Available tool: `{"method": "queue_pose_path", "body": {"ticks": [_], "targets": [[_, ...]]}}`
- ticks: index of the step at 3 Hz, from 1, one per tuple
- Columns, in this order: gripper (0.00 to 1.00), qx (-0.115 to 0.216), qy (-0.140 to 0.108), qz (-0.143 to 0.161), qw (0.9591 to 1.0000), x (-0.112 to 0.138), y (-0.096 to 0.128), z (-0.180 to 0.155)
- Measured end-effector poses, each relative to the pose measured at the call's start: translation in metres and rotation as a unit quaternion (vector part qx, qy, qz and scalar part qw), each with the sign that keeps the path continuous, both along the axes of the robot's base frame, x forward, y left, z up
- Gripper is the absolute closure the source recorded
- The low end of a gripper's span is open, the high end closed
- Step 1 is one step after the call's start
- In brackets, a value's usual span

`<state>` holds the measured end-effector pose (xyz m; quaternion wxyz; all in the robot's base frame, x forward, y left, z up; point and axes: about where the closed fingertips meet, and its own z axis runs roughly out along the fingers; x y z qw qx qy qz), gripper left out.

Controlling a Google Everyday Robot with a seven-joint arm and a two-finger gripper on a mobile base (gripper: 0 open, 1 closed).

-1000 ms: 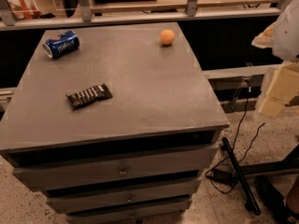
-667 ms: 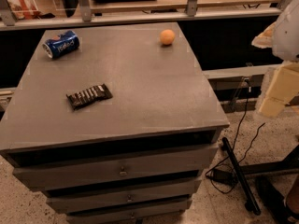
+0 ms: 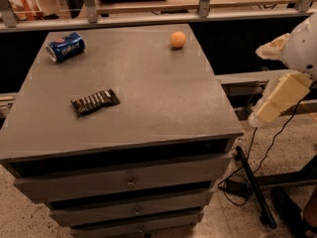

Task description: Move rxbar chocolate near orange

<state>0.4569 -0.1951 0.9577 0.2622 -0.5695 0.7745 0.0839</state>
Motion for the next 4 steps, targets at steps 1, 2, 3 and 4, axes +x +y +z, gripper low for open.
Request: {"method": "queue_pose_path", "body": {"ticks": [1, 2, 3, 4], "targets": [[0.00, 0.109, -0.031, 0.008, 0.9935, 0.018, 0.028, -0.010], [0.00, 0.231, -0.062, 0.026, 0.9707, 0.033, 0.071, 0.003], [0.00, 0.276, -0.059, 0.037, 0.9585, 0.029, 0.093, 0.024], [0.00, 0.276, -0.059, 0.037, 0.9585, 0.029, 0.093, 0.024]]}}
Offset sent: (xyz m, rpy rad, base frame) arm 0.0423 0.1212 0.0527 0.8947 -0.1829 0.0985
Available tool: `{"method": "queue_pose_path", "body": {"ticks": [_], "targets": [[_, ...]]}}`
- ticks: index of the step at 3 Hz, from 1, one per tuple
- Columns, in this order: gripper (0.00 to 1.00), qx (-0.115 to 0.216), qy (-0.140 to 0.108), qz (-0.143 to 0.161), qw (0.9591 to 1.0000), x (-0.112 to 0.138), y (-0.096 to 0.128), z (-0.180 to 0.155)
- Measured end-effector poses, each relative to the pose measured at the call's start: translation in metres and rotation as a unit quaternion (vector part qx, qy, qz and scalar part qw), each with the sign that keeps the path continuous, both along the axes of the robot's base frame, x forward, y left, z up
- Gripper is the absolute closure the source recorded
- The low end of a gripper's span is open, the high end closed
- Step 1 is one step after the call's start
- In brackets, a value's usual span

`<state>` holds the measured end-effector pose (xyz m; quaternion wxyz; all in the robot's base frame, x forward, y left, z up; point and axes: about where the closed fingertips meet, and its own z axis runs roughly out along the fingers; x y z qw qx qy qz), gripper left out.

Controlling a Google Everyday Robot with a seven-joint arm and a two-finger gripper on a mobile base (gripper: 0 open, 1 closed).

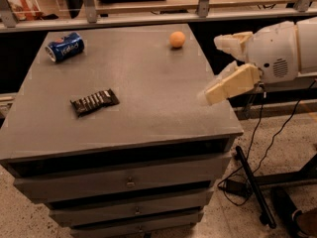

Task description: Move rxbar chocolate near orange

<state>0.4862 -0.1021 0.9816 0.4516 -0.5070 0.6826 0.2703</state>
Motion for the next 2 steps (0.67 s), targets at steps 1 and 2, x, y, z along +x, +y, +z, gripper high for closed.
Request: {"method": "queue_pose_path", "body": {"ticks": [1, 2], "targets": [[0.00, 0.013, -0.003, 0.000, 0.9999, 0.001, 0.006, -0.008], [0.00, 0.055, -0.014, 0.012, 0.9983, 0.021, 0.042, -0.045]]}}
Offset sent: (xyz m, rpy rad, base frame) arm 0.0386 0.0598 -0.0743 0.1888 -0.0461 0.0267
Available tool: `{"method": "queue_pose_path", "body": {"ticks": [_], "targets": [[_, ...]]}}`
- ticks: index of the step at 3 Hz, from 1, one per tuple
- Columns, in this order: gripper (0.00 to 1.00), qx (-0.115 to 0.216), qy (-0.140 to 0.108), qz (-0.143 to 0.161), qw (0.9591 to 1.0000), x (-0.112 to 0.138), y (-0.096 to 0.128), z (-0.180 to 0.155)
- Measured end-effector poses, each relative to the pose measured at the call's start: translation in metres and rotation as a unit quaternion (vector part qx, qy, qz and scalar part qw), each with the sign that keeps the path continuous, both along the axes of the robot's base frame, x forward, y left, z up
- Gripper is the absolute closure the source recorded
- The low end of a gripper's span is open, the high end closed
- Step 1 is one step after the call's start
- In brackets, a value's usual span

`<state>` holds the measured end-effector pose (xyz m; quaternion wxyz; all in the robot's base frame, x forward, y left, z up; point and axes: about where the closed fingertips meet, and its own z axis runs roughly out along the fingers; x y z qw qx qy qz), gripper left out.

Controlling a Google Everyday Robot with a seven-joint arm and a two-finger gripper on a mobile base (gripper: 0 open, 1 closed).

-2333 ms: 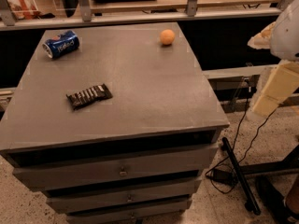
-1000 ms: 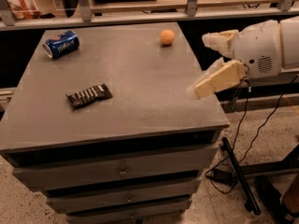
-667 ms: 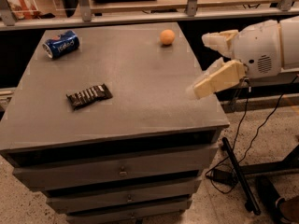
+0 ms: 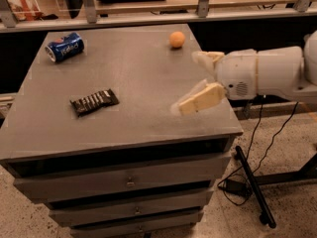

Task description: Move rxbar chocolate near orange

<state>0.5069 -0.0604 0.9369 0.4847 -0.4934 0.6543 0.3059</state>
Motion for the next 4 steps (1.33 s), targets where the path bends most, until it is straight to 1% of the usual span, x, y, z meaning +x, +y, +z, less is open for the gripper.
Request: {"method": "queue_pose_path", "body": {"ticks": [1, 2, 3, 4], "targets": [[0.00, 0.012, -0.007, 0.007, 0.9999, 0.012, 0.024, -0.018], [0.00, -0.002, -0.021, 0.012, 0.9997, 0.019, 0.045, -0.030], [0.00, -0.014, -0.027, 0.012, 0.9995, 0.023, 0.066, -0.041], [0.00, 0.003, -0.025, 0.008, 0.9997, 0.027, 0.080, -0.054]]}}
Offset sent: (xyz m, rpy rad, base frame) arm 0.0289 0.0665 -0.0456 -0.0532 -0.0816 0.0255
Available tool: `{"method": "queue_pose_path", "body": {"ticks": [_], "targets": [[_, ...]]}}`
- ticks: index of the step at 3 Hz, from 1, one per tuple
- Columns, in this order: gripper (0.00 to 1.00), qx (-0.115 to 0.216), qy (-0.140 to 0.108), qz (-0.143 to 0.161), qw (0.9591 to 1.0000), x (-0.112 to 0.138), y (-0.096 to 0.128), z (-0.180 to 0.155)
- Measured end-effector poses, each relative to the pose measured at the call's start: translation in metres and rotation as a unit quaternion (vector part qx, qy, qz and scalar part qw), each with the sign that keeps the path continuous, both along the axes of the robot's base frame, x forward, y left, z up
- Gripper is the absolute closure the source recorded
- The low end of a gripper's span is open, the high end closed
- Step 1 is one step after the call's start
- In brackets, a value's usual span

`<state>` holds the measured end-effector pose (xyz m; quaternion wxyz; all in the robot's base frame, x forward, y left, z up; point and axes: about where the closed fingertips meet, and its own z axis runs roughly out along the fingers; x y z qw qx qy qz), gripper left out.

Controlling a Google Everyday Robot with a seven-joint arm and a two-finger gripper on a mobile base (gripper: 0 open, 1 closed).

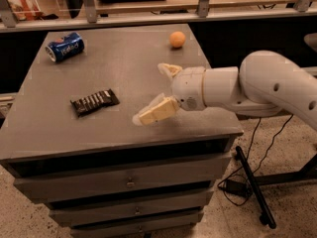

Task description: Move rxbar chocolate near orange

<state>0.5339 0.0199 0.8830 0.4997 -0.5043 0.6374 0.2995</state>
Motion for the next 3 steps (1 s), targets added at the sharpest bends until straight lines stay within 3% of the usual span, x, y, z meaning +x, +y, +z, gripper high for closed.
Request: {"method": "queue_pose_path", "body": {"ticks": [1, 3], "targets": [[0.00, 0.018, 0.005, 0.000, 0.9998, 0.004, 0.013, -0.010], [0.00, 0.024, -0.004, 0.031, 0.9992, 0.025, 0.051, -0.015]]}}
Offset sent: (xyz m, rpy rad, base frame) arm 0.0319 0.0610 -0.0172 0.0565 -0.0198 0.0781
